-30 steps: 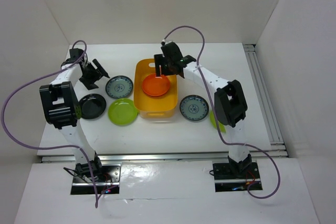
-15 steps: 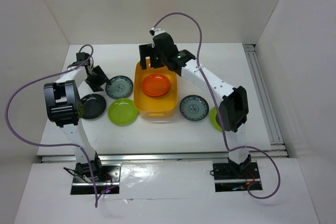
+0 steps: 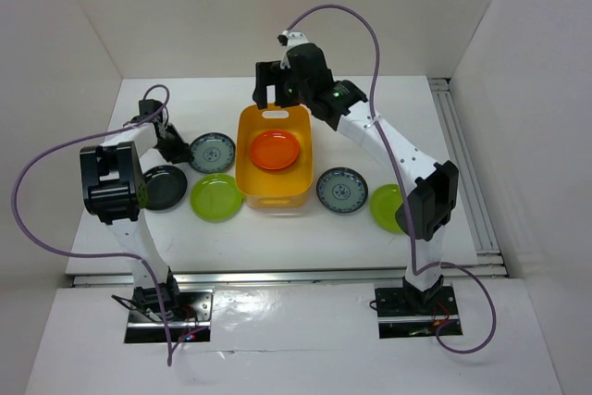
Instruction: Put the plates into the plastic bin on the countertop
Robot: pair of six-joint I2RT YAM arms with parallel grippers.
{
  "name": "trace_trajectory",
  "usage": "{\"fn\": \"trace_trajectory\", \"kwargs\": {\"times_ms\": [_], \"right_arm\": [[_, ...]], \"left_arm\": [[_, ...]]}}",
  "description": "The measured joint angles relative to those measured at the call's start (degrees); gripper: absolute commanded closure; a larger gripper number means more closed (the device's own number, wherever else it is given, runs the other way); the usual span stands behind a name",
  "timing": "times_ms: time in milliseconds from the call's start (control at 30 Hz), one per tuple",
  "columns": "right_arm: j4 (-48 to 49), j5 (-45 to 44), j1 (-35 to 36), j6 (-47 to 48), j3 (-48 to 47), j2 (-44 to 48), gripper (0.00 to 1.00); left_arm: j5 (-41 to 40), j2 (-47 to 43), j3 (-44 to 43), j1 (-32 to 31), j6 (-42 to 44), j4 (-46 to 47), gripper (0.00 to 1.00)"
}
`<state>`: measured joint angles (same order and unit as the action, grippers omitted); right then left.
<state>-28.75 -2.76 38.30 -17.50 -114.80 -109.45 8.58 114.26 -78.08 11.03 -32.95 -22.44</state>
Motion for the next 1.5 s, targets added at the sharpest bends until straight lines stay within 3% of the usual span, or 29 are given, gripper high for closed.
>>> {"fn": "trace_trajectory", "kwargs": {"times_ms": [133, 467, 767, 867, 1067, 1233, 1500], "right_arm": [[-0.02, 0.46, -0.70, -0.07, 0.96, 0.83, 0.00], [0.00, 1.73, -4.02, -0.24, 2.73, 3.52, 0.00], [-0.20, 2.60, -10.47, -0.72, 5.35, 7.26, 0.00], [-0.55, 2.56, -13.00, -0.92, 6.67, 9.64, 0.00], [-0.61, 2.78, -16.85, -1.36, 10.16, 15.65, 0.00], [-0.87, 3.63, -18.34, -1.55, 13.18, 18.84, 0.00], [-0.94, 4.76, -20.90, -1.60, 18.53, 21.53, 0.00]], "left_arm": [[0.94, 0.00, -0.07, 0.00, -0.31, 0.46, 1.00], [-0.76, 0.00, -7.28, 0.39, -1.79, -4.13, 1.00], [0.17, -14.71, -11.61, 0.96, -3.37, -6.64, 1.00], [-0.04, -22.88, -11.50, -3.74, -3.23, -5.99, 1.00], [-0.92, -32.24, -7.13, -21.20, -2.97, -3.10, 1.00], [-4.68, -28.26, -3.72, -27.10, -1.81, -4.52, 1.00], [-9.35, -17.73, -6.80, -30.58, 0.35, -6.23, 1.00]]}}
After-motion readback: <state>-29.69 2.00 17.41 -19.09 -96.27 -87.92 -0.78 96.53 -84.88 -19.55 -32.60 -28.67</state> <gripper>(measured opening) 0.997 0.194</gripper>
